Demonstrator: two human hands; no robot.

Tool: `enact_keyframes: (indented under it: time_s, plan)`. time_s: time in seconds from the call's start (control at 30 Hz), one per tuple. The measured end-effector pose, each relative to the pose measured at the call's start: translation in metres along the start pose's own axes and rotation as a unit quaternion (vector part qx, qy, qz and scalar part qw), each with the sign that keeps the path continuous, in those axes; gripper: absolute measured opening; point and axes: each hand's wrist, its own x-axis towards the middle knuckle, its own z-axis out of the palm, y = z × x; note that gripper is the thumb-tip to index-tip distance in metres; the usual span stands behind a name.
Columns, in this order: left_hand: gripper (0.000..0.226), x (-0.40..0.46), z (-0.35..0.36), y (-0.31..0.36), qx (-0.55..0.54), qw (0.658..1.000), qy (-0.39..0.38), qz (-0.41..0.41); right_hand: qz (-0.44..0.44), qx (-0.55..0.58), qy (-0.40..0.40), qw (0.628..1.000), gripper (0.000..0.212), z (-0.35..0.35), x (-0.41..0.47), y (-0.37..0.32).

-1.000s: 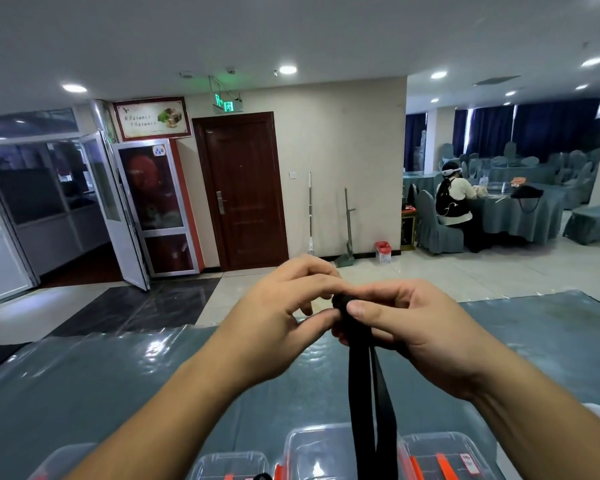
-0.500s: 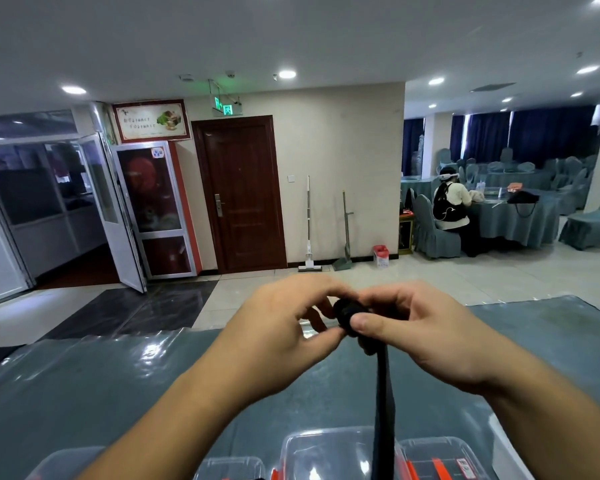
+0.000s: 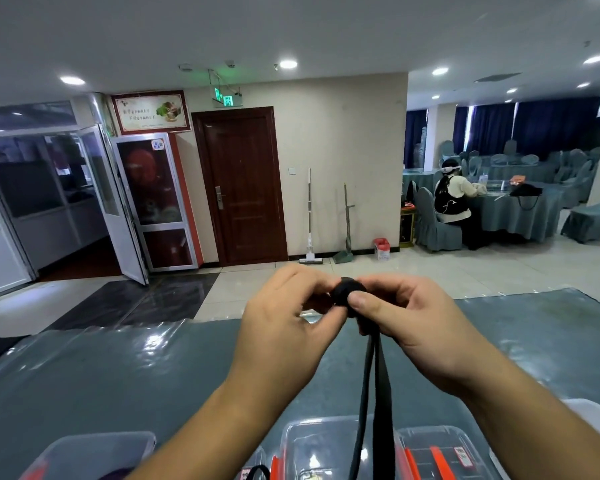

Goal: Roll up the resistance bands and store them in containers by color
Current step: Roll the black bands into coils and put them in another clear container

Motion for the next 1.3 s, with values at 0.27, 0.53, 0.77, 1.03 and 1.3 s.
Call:
enact_keyframes:
  time_s: [0.27,0.53,0.77,1.03,1.3]
  plan:
    - [0.020,0.005,-0.011,-0.009,-0.291,0.908,-0.137,-0.268,0.011,-0.150,-0.046,0.988,0.020,-0.012,-0.003,-0.005]
    - [0.021,-0.004,0.007,-0.006,-0.447,0.828,-0.014,-0.339,-0.015,0.024,0.112,0.993,0.040,0.010,-0.003,0.010]
    - [0.024,0.001,0.000,-0.009,-0.405,0.842,-0.077,-0.347,-0.033,0.014,0.140,0.989,0.029,0.007,-0.003,0.018]
    - [0.034,0.016,-0.018,-0.019,-0.362,0.843,-0.223,-0.330,-0.040,-0.069,0.060,0.995,0.021,-0.002,-0.004,0.012]
    - [0.034,0.010,-0.002,-0.015,-0.465,0.783,-0.139,-0.389,-0.060,-0.111,0.092,0.988,0.020,-0.003,-0.003,0.018]
